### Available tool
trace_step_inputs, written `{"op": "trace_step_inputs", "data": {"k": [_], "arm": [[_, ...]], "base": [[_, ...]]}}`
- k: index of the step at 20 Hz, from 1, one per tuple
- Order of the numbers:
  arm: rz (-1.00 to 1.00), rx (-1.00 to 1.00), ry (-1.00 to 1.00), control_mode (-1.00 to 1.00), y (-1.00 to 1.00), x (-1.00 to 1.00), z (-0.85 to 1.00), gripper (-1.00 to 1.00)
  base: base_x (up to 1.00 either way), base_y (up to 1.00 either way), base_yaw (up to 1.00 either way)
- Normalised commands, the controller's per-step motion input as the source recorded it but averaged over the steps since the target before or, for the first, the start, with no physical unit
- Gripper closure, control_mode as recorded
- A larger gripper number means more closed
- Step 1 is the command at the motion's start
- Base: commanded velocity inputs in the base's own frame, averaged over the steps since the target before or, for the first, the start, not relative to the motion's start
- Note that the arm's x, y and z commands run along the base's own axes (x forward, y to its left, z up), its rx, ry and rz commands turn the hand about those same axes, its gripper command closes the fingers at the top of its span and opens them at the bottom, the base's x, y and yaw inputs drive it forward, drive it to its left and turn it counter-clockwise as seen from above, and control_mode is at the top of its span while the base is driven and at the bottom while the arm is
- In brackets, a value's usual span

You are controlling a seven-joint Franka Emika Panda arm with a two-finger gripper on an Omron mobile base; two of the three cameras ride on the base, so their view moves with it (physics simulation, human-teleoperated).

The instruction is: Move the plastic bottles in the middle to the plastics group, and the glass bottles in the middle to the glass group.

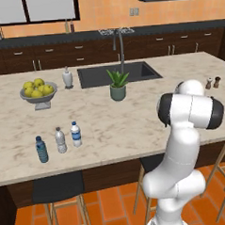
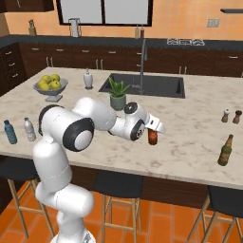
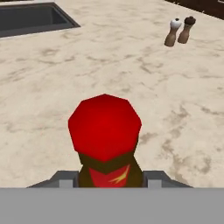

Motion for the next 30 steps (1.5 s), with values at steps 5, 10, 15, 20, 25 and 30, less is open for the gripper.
{"op": "trace_step_inputs", "data": {"k": [5, 10, 15, 20, 25, 30], "arm": [[-0.23, 0.10, 0.00, -1.00, -1.00, -0.12, 0.15, 1.00], [-0.12, 0.14, -0.03, -1.00, -0.93, -0.32, -0.01, 1.00], [-0.09, 0.03, 0.00, -1.00, -0.73, -0.02, 0.31, 1.00], [-0.06, 0.02, 0.00, -1.00, -0.68, -0.03, -0.04, 1.00], [-0.06, 0.00, -0.03, -1.00, -0.51, -0.26, -0.03, 1.00], [-0.06, 0.00, 0.00, -1.00, -0.33, -0.25, 0.00, 1.00]], "base": [[0.00, 0.00, 0.00], [0.00, 0.00, 0.00], [0.00, 0.00, 0.00], [0.00, 0.00, 0.00], [0.00, 0.00, 0.00], [0.00, 0.00, 0.00]]}}
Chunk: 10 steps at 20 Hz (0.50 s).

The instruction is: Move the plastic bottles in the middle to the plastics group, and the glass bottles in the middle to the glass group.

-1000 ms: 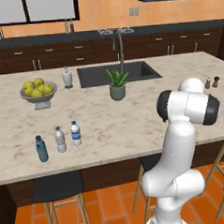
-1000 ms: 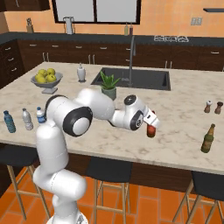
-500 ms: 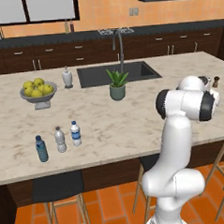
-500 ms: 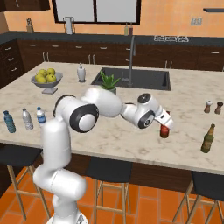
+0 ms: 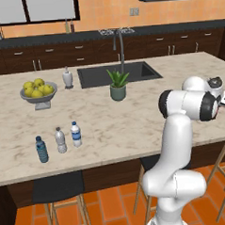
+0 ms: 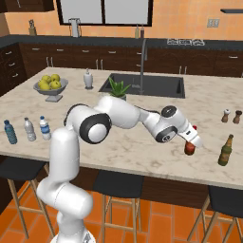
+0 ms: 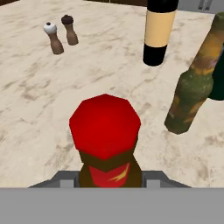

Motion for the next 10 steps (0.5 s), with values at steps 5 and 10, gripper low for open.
{"op": "trace_step_inputs", "data": {"k": [5, 10], "arm": [[-0.09, -0.01, 0.01, -1.00, -0.26, -0.05, 0.06, 1.00], [-0.10, 0.00, 0.00, -1.00, -0.26, -0.01, 0.00, 1.00]], "base": [[0.00, 0.00, 0.00], [0.00, 0.00, 0.00]]}}
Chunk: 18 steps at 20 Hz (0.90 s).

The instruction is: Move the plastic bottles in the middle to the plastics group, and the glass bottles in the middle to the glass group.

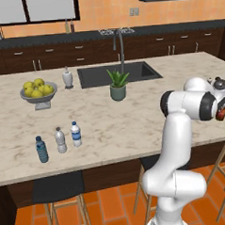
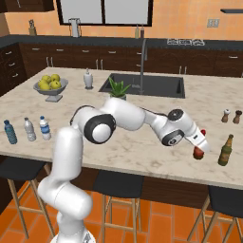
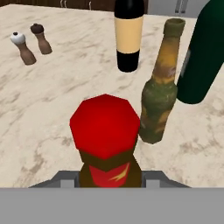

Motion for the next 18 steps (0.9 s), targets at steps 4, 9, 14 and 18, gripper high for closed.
{"op": "trace_step_inputs", "data": {"k": [4, 9, 14, 18], "arm": [[-0.08, 0.00, 0.00, -1.00, -0.30, -0.01, 0.00, 1.00], [-0.06, 0.00, 0.00, -1.00, -0.14, 0.00, 0.00, 1.00], [-0.02, 0.00, 0.00, -1.00, -0.01, 0.00, 0.00, 1.00], [-0.01, 0.00, 0.00, -1.00, -0.01, 0.00, -0.26, 1.00]], "base": [[0.00, 0.00, 0.00], [0.00, 0.00, 0.00], [0.00, 0.00, 0.00], [0.00, 0.00, 0.00]]}}
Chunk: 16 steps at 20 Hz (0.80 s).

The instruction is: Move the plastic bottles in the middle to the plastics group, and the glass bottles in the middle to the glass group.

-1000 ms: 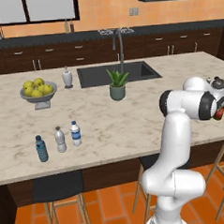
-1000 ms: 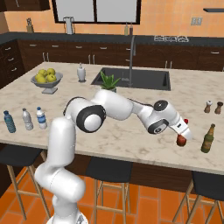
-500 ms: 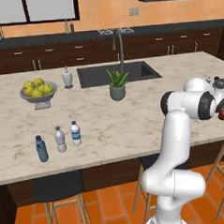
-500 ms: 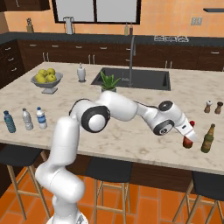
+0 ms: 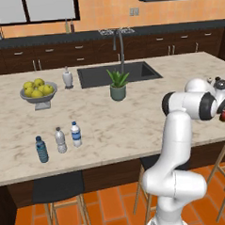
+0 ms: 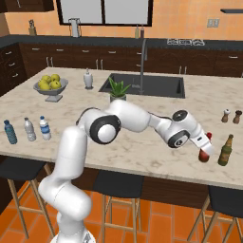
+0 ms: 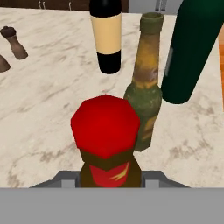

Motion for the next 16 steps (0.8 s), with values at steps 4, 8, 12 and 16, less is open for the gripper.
{"op": "trace_step_inputs", "data": {"k": [4, 8, 12, 16], "arm": [[0.00, 0.00, 0.01, -1.00, 0.00, 0.00, -0.27, 1.00], [0.00, 0.00, 0.02, -1.00, -0.05, 0.00, -0.22, 1.00], [0.00, 0.00, 0.00, -1.00, -0.13, 0.05, -0.03, 1.00], [0.00, 0.00, 0.06, -1.00, -0.18, 0.13, 0.00, 1.00]], "base": [[0.00, 0.00, 0.00], [0.00, 0.00, 0.00], [0.00, 0.00, 0.00], [0.00, 0.00, 0.00]]}}
